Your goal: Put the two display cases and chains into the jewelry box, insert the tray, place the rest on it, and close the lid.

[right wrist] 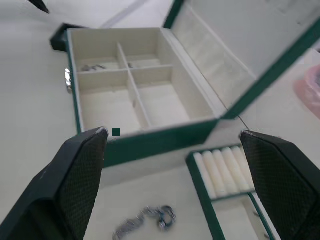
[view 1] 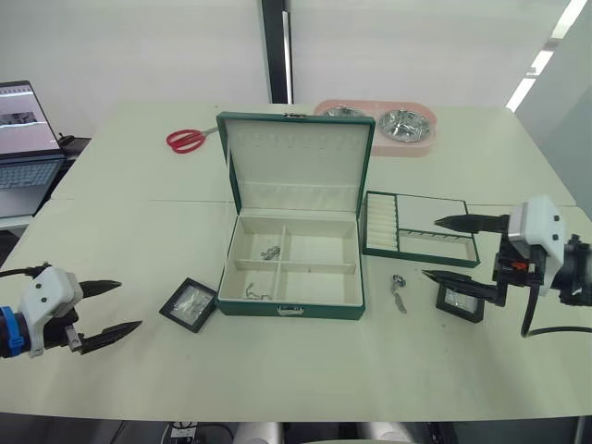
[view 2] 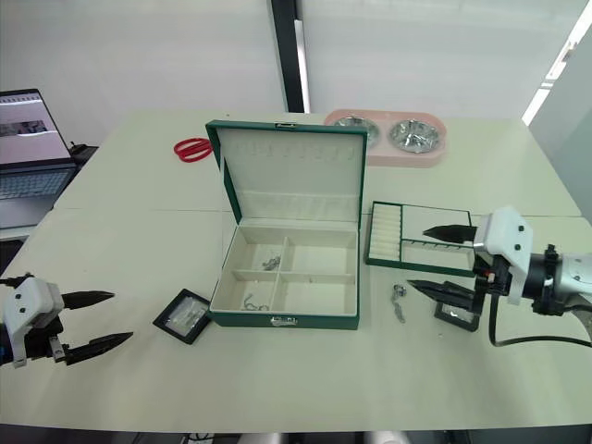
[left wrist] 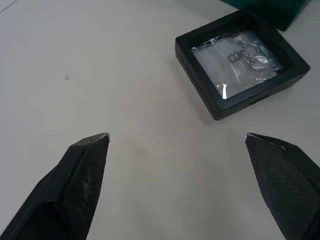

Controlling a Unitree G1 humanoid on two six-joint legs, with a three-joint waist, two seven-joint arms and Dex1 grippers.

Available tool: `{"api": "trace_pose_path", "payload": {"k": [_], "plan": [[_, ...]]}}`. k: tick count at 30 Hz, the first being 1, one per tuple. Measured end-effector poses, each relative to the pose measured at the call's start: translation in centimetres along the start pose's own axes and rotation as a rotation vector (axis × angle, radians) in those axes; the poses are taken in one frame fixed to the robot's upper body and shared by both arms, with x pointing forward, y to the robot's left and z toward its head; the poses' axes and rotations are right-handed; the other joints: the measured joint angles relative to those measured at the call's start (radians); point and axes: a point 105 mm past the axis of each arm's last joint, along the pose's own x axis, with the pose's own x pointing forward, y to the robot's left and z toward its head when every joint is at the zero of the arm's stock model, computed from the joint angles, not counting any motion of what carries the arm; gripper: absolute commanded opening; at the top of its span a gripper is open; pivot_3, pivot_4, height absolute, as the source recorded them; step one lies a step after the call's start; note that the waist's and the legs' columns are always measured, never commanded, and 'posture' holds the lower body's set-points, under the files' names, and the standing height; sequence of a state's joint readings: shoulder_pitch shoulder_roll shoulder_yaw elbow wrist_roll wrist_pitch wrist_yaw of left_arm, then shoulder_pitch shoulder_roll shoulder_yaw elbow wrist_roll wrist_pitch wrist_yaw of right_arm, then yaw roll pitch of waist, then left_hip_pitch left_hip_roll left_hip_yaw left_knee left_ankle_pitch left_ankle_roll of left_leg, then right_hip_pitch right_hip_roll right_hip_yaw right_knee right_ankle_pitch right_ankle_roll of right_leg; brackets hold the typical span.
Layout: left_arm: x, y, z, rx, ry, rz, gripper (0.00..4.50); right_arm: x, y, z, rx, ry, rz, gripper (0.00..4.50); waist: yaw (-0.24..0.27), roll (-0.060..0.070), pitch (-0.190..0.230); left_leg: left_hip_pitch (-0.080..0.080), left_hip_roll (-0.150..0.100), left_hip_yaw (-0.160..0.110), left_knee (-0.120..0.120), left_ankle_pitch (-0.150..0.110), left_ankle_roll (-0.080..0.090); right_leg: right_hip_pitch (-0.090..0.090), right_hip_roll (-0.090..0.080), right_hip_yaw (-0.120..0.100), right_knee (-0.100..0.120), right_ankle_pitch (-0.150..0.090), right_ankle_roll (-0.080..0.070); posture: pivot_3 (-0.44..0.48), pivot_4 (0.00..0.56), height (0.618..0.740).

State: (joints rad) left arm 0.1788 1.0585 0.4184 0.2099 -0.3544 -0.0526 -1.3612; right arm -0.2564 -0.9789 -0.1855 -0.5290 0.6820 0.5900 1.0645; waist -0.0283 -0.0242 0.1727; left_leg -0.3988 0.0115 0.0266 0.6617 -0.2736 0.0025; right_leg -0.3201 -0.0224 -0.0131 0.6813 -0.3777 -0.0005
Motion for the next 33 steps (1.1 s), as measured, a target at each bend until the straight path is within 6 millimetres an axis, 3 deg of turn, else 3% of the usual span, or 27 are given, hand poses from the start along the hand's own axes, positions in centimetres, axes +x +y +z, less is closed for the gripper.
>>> {"api": "trace_pose_path", "payload": {"k": [3,9,10,14,21,31,33], "plan": [[1.1,-0.7,1.9,0.089,-0.001,-0.117,4.47,2.0,1.2,1.8,-0.021,-0.038,0.154,4.50,0.000,0.000,0.000,0.000,0.000,0.000,0.000,0.000,0.000,0.000,0.000,0.000,0.000,0.000,0.000,0.000,0.150,0.740],[2.4,-1.0,4.5,0.206,-0.032,-0.227,4.47,3.9,2.4,2.4,-0.026,-0.051,0.312,4.50,-0.001,0.000,0.000,-0.001,0.000,0.000,0.000,0.000,0.000,-0.002,0.000,0.000,0.001,0.000,0.000,0.000,0.150,0.740],[2.5,-1.3,4.6,0.215,-0.032,-0.249,4.29,4.0,2.3,2.4,-0.025,-0.051,0.316,4.50,-0.001,0.000,0.000,-0.001,0.000,0.000,0.000,0.000,0.000,-0.002,0.000,0.000,0.001,0.000,0.000,0.000,0.150,0.740],[2.8,-2.1,4.4,0.277,-0.029,-0.338,3.35,4.2,2.1,2.4,-0.014,-0.064,0.319,4.50,-0.003,0.000,0.000,-0.001,0.000,0.000,0.000,0.000,0.000,-0.002,0.000,0.000,0.002,0.000,0.000,0.000,0.150,0.740],[3.5,-2.6,2.6,0.384,0.023,-0.439,3.35,4.6,2.3,2.4,-0.014,-0.071,0.324,4.50,-0.002,0.000,0.000,-0.001,0.000,0.001,0.000,0.000,0.000,-0.003,0.000,0.000,0.002,0.000,0.000,0.000,0.150,0.740],[4.6,-1.5,1.4,0.468,0.050,-0.474,3.35,4.9,3.0,2.6,-0.007,-0.086,0.336,4.50,-0.002,0.000,0.000,-0.002,0.000,0.002,0.001,0.000,0.000,-0.005,0.000,0.000,0.006,0.000,0.000,0.000,0.150,0.740],[4.7,-1.7,1.1,0.467,0.053,-0.486,3.00,4.9,3.0,2.5,-0.005,-0.086,0.330,4.50,-0.003,0.000,0.000,-0.003,0.000,0.003,0.001,0.000,0.000,-0.008,0.000,0.000,0.009,0.000,0.000,0.000,0.150,0.740]]}}
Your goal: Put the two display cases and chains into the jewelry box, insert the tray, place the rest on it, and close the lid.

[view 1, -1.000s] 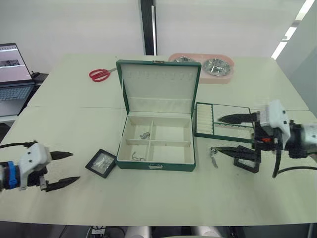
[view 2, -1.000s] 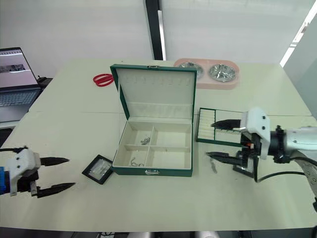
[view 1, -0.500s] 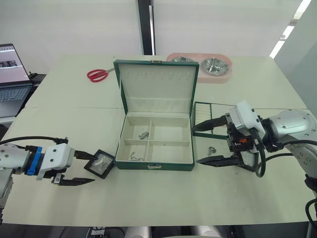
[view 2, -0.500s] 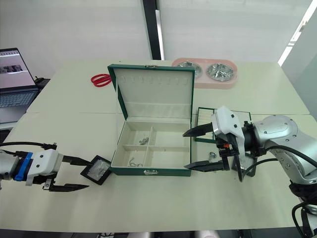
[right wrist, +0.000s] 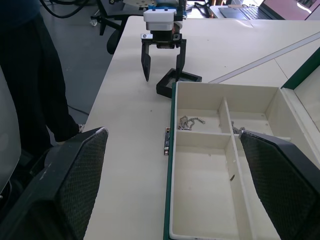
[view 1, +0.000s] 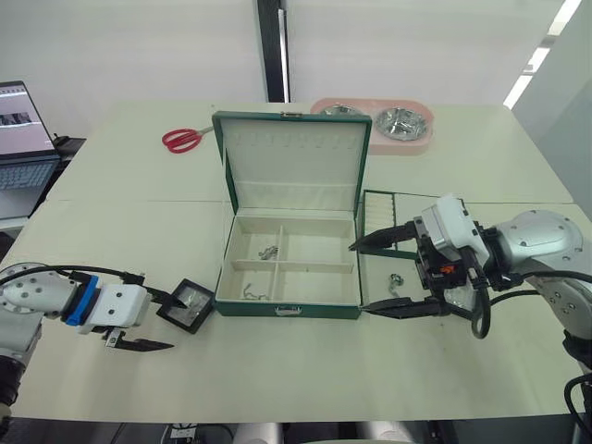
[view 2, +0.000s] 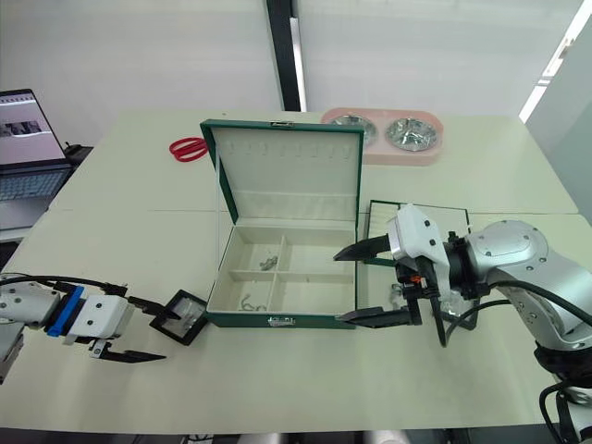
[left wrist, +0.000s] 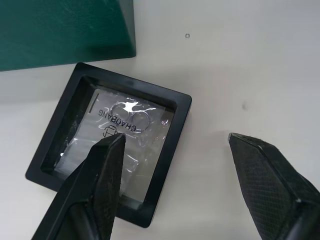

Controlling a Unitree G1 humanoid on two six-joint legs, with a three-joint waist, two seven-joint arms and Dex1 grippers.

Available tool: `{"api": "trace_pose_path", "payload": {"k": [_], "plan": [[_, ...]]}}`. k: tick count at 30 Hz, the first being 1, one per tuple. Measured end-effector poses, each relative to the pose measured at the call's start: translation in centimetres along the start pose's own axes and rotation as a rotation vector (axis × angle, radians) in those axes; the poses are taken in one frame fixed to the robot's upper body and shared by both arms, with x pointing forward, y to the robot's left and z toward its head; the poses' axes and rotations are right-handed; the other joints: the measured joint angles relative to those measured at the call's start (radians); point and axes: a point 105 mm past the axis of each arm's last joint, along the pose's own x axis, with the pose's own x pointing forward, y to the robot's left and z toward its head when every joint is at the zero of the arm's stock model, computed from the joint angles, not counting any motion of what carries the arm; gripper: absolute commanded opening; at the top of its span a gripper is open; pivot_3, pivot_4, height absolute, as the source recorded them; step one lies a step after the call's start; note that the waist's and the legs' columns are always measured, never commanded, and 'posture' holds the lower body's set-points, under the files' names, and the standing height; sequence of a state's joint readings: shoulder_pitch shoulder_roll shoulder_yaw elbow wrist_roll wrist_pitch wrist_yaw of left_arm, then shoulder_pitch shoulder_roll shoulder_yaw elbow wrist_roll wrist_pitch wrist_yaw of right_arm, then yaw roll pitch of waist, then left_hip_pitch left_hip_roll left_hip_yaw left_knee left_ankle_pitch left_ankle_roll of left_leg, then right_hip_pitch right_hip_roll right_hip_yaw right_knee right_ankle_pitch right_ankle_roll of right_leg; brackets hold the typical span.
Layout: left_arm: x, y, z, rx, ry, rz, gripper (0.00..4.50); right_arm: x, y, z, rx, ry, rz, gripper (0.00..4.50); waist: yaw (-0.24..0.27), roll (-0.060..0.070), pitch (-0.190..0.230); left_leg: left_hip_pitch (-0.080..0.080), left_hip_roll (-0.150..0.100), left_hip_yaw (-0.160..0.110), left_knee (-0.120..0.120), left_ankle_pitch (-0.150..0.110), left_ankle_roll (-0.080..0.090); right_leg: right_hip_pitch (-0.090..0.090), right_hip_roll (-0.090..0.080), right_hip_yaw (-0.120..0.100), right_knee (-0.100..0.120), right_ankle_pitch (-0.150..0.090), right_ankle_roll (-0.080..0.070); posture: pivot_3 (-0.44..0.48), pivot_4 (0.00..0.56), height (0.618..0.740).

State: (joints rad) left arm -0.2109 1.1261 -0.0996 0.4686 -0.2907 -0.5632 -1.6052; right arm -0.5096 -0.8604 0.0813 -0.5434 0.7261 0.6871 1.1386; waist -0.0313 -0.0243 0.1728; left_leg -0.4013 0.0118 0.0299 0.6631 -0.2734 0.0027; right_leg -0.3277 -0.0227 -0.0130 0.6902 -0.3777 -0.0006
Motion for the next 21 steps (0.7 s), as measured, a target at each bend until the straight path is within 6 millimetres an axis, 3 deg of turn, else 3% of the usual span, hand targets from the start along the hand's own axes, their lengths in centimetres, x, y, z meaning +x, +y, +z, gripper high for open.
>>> {"api": "trace_pose_path", "payload": {"k": [10,21], "plan": [[-0.1,0.3,-0.2,0.037,0.005,0.009,0.07,0.1,0.0,0.0,0.005,-0.003,-0.005,4.50,-0.001,0.000,0.000,-0.002,0.001,0.003,0.001,0.000,0.000,-0.007,0.000,0.001,0.007,0.000,0.000,0.000,0.150,0.740],[-0.7,-1.3,-0.5,-0.042,-0.001,0.065,0.03,0.1,0.1,-0.2,0.017,-0.010,-0.009,4.50,-0.004,0.000,0.000,-0.002,0.002,0.003,0.001,0.000,0.000,-0.007,0.000,0.000,0.007,0.000,0.000,0.000,0.150,0.740]]}}
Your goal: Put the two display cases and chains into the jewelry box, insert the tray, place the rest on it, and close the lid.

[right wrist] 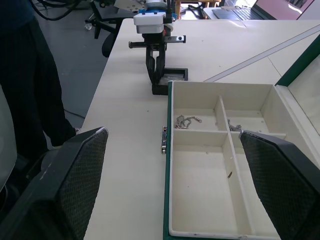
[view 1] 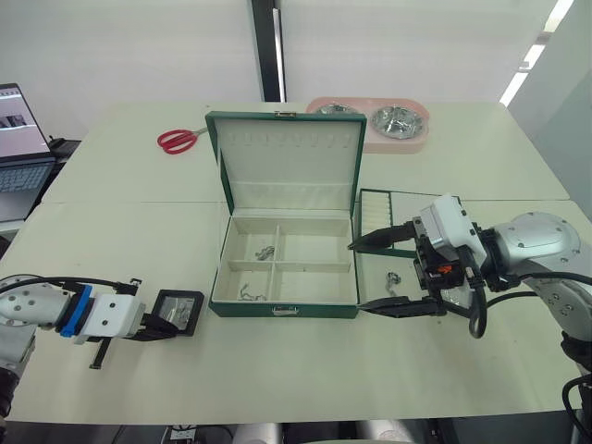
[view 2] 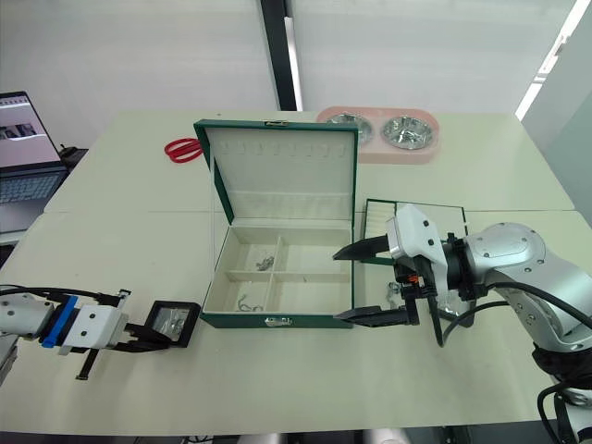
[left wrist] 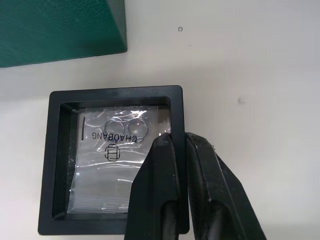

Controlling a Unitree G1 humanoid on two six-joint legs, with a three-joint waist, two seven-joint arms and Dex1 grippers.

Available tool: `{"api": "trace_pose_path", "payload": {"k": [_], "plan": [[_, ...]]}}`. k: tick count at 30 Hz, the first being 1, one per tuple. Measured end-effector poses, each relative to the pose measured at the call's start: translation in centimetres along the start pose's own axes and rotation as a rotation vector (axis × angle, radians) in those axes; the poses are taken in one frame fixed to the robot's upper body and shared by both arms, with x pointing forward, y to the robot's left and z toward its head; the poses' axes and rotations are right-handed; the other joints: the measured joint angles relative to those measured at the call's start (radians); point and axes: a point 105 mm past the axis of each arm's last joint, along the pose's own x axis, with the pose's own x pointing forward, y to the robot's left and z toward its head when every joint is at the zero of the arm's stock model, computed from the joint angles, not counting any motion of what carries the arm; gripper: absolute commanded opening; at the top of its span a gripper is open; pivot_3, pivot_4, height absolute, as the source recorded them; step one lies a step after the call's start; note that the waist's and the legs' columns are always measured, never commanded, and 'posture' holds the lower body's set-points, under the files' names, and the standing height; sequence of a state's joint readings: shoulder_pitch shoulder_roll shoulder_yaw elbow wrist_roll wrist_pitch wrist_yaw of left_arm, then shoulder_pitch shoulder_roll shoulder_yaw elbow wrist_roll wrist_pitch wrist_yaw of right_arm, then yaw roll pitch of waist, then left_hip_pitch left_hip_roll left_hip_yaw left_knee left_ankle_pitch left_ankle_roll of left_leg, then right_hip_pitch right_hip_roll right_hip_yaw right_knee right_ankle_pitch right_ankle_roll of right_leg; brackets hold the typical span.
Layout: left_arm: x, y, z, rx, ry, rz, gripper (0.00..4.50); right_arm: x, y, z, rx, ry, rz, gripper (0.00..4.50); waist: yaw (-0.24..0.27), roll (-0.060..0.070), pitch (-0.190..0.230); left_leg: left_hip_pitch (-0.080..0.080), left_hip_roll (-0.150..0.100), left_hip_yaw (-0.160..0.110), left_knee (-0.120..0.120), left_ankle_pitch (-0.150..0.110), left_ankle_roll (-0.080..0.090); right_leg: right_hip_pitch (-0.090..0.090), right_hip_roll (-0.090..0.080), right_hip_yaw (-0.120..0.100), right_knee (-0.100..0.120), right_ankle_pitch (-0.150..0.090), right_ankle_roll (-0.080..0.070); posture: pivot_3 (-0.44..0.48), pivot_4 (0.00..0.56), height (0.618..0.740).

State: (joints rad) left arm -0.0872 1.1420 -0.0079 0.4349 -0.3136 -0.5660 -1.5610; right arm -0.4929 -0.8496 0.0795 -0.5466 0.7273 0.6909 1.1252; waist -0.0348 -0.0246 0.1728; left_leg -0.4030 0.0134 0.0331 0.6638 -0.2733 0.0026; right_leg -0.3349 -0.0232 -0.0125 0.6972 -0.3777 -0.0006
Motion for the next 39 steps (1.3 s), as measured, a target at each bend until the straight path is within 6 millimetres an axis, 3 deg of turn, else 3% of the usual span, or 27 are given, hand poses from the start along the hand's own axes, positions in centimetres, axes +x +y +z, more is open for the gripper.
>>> {"api": "trace_pose_path", "payload": {"k": [6,10,21,31,39], "plan": [[-3.8,1.2,1.1,-0.067,0.037,0.194,0.03,-0.4,0.1,-0.6,0.031,-0.002,-0.035,4.50,0.003,-0.001,0.000,0.000,0.000,0.000,0.000,0.000,0.000,0.000,0.000,0.000,0.000,0.000,0.000,0.000,0.150,0.740],[-4.6,2.1,3.0,-0.070,0.005,0.251,0.03,-0.8,0.0,-0.8,0.037,-0.004,-0.076,4.50,0.005,-0.002,0.000,0.000,0.000,0.000,0.000,0.000,0.000,0.001,0.000,0.000,0.000,0.000,0.000,0.000,0.150,0.740],[-3.4,6.2,14.3,0.003,-0.235,0.273,0.03,-2.8,-0.6,-1.6,0.041,0.074,-0.213,4.50,0.006,-0.002,0.000,-0.001,-0.001,0.000,0.000,0.000,-0.001,0.001,0.001,0.001,0.000,0.000,0.000,0.000,0.150,0.740],[2.8,9.5,20.3,0.037,-0.323,0.189,0.03,-2.7,-0.2,-2.6,0.072,0.116,-0.270,4.50,0.011,-0.002,0.001,-0.006,-0.002,-0.002,0.003,0.003,-0.005,-0.001,0.003,0.003,-0.001,0.000,0.000,0.000,0.150,0.740],[7.8,11.5,20.8,0.088,-0.228,0.115,0.03,-2.8,-0.9,-3.1,0.063,0.147,-0.355,4.50,0.013,-0.002,0.001,-0.010,-0.002,-0.004,0.006,0.004,-0.005,-0.002,0.003,0.002,-0.001,0.000,0.000,0.000,0.150,0.740]]}}
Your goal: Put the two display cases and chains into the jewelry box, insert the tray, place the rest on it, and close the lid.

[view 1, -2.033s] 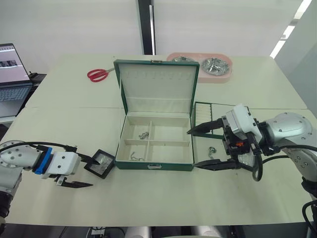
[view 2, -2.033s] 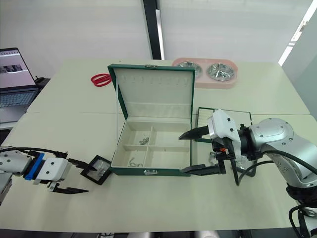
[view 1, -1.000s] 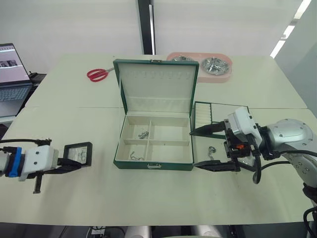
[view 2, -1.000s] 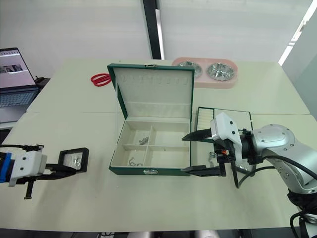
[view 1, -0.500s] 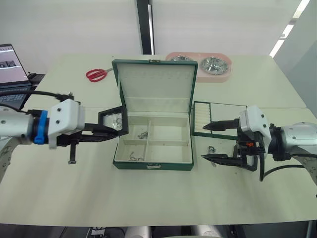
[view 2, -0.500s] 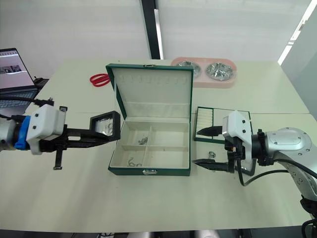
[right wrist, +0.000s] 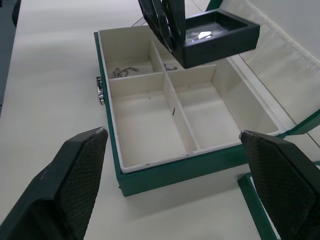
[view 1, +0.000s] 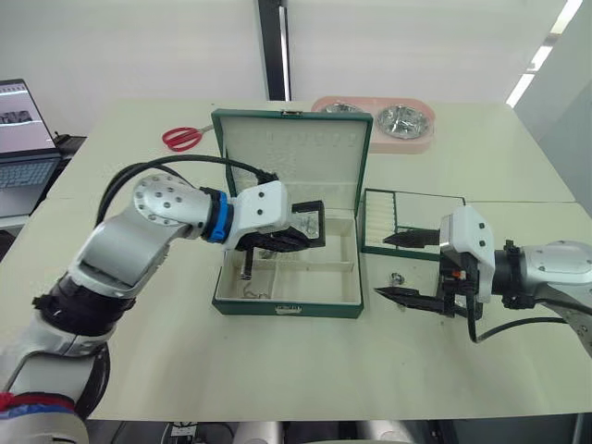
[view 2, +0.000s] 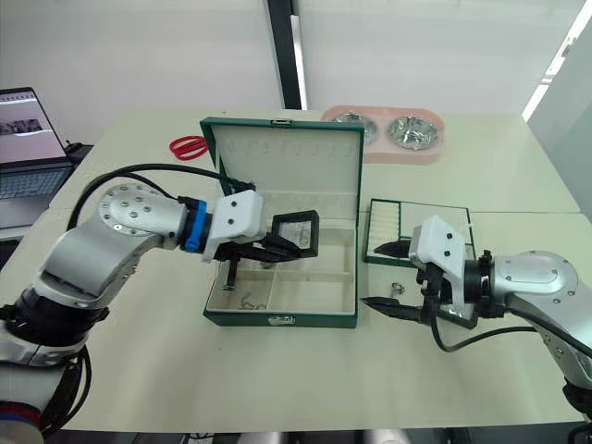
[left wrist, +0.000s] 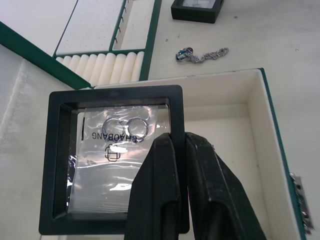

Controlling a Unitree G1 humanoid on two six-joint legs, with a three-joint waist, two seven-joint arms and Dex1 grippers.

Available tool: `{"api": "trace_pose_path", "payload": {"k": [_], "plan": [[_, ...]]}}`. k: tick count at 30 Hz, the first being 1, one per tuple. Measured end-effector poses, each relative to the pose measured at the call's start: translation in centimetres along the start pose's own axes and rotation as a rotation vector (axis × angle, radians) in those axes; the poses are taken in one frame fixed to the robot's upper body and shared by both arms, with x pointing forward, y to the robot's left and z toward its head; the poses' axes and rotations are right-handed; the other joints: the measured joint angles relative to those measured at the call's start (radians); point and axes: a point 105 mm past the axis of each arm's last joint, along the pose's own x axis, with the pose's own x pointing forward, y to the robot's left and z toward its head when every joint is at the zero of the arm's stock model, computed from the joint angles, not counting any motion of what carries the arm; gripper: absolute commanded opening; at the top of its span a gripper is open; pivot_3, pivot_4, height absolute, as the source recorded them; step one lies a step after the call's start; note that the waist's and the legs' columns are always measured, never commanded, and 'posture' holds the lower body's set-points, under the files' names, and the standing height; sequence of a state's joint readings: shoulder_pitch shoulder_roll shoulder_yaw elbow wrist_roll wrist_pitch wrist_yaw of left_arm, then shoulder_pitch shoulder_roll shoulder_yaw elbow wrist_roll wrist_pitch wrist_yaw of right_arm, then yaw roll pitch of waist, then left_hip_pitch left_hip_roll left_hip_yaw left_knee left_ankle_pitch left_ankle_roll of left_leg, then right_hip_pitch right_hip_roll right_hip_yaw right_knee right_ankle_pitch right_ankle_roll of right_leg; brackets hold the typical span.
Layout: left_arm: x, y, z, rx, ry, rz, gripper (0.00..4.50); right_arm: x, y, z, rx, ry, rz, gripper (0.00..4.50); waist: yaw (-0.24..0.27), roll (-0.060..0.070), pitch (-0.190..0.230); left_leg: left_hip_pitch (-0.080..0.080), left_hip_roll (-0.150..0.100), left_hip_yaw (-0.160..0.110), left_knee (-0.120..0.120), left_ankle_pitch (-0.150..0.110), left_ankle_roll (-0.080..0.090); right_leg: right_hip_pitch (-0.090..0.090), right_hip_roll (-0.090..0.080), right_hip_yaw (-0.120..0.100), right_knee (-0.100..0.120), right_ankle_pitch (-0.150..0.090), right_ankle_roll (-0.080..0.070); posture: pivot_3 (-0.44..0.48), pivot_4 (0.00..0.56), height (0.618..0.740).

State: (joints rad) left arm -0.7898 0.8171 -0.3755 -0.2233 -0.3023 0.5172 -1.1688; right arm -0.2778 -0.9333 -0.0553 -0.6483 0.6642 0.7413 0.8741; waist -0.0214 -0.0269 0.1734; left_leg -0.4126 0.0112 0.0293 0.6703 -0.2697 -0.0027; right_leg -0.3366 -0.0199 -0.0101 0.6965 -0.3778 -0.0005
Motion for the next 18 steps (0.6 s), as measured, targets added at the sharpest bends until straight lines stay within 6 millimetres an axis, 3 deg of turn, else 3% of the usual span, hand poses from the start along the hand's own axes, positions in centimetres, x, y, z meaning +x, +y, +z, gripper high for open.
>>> {"api": "trace_pose_path", "payload": {"k": [9,18], "plan": [[2.8,1.3,-2.5,0.024,0.101,-0.007,0.03,0.1,-0.7,-0.5,0.012,0.035,-0.072,4.50,0.006,0.000,0.000,-0.005,0.000,-0.003,0.006,0.000,0.000,-0.001,0.001,-0.001,0.001,0.000,0.000,0.000,0.150,0.740],[3.4,1.1,-2.9,0.029,0.131,-0.023,0.03,0.2,-0.6,-0.5,0.011,0.035,-0.076,4.50,0.013,0.000,0.000,-0.005,0.000,-0.003,0.006,0.000,0.000,-0.001,0.001,-0.001,0.001,0.000,0.000,0.000,0.150,0.740]]}}
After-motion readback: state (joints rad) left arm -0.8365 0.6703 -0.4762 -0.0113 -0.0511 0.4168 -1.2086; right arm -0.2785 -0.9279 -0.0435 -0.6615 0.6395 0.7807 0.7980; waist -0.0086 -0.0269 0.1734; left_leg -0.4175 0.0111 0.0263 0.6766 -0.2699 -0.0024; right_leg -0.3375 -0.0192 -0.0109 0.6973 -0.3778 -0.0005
